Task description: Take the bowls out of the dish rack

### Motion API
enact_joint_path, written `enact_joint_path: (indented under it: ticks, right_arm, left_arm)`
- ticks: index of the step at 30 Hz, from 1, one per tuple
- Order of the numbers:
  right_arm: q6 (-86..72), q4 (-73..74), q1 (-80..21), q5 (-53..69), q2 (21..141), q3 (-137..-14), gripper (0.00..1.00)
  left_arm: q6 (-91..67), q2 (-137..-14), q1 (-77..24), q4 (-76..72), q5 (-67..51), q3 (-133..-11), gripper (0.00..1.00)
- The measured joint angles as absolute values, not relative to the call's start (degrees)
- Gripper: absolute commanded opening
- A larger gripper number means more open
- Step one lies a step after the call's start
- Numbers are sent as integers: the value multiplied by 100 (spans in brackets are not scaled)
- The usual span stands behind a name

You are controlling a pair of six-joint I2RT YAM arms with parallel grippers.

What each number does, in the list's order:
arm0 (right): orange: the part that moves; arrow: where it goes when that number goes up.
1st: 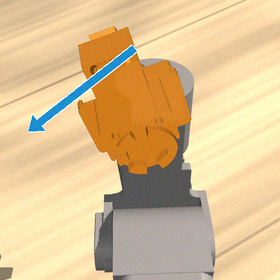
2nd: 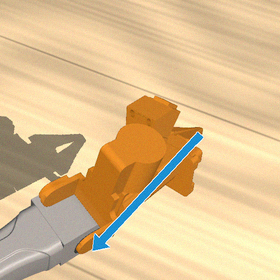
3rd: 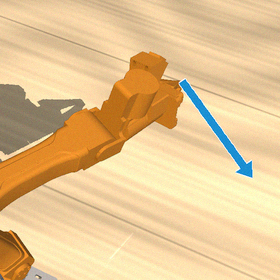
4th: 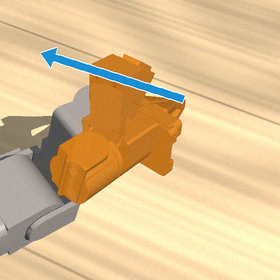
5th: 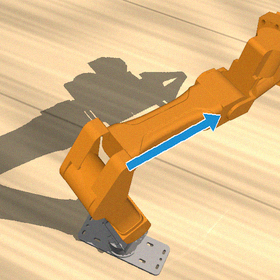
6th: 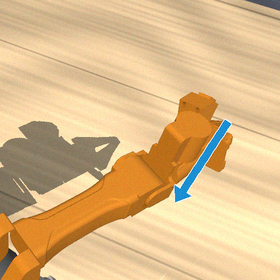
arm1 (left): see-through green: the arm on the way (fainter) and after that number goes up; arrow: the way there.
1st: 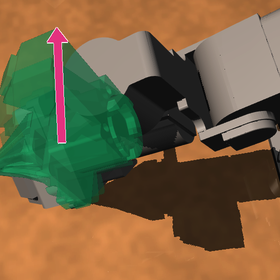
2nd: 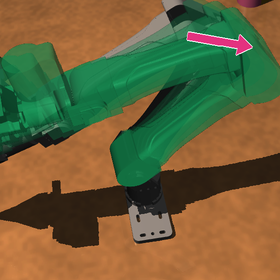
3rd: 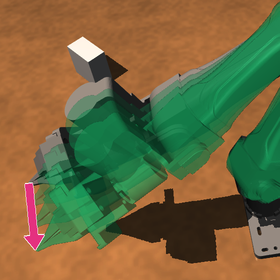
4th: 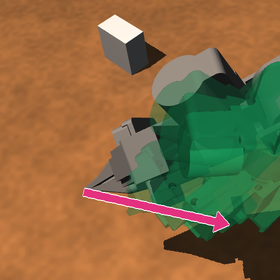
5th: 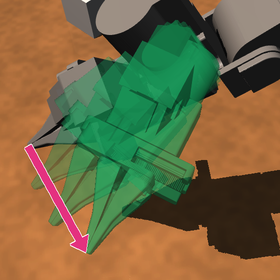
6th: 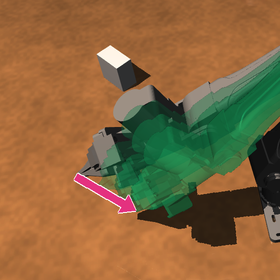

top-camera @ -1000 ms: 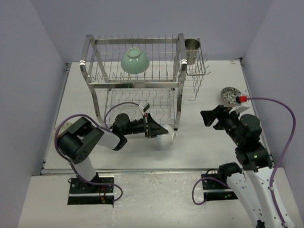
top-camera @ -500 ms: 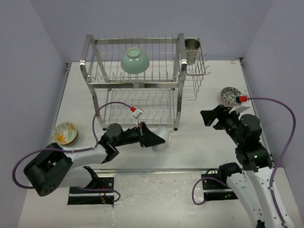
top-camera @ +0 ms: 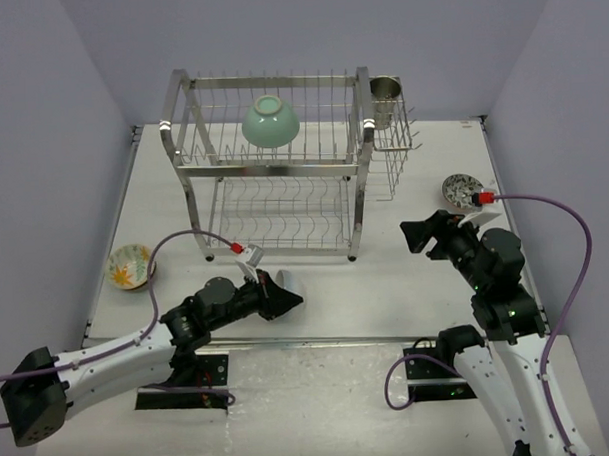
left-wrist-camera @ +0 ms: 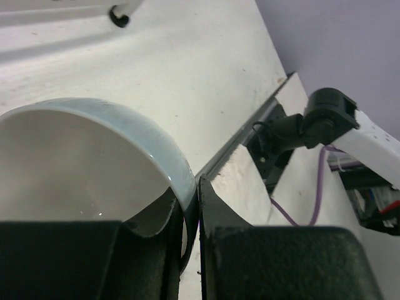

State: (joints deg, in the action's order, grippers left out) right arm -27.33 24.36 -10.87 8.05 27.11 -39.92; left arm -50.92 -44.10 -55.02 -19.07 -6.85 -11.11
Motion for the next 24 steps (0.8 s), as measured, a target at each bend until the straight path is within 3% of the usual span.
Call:
enact_joint_path:
  ticks: [5, 24]
  right_arm:
    - [-2733, 2434, -1087, 858, 2709, -3992, 75]
    - [-2735, 2364, -1087, 871, 2711, -3986, 74]
  left_arm:
    - [-4991, -3636, -5596, -436, 327, -1284, 0]
    - [-6219, -2724, -5607, 3780, 3070, -2759, 0]
